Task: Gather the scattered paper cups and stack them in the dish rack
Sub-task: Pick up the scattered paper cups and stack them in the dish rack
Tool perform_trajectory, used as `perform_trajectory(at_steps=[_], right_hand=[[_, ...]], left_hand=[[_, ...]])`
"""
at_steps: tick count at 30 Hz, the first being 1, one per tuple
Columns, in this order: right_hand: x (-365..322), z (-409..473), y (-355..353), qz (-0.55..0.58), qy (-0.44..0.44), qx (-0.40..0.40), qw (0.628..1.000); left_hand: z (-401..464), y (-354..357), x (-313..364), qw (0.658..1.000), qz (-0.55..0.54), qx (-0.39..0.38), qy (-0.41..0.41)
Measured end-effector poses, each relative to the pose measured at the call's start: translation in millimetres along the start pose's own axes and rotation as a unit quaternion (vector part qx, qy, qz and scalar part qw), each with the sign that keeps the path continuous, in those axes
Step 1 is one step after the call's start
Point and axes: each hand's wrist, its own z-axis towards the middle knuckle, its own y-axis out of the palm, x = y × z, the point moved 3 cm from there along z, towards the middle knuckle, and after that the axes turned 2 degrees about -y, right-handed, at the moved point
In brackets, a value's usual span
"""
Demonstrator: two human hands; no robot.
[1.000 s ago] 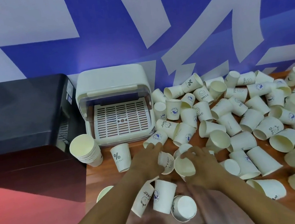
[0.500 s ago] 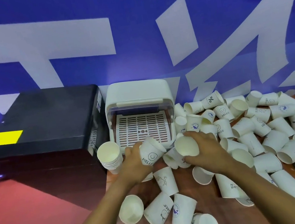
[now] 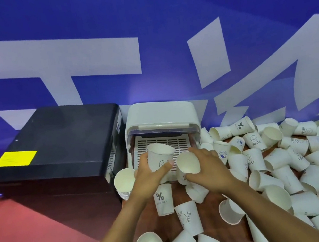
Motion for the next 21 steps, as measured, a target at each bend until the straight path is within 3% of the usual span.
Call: perform_trajectory(at_steps=[3, 9, 16, 21], right_hand=[[-1, 10, -1, 0.004, 0.002, 0.001, 1.0], [-3, 30, 4, 0.003, 0.001, -0.004, 1.0], [-15, 56, 26, 0.046, 0.025, -0.019, 0.998], [-20, 74, 42, 0.051, 0.03, -0.027, 0.998]], left_hand=[[4, -6, 8, 0.994, 0.102, 0.038, 0.018], [20, -24, 18, 0.987, 0.135, 0.035, 0.079], [49, -40, 33, 0.951, 0.304, 0.016, 0.063], [72, -38, 26, 0.942, 0.336, 0.003, 0.015]])
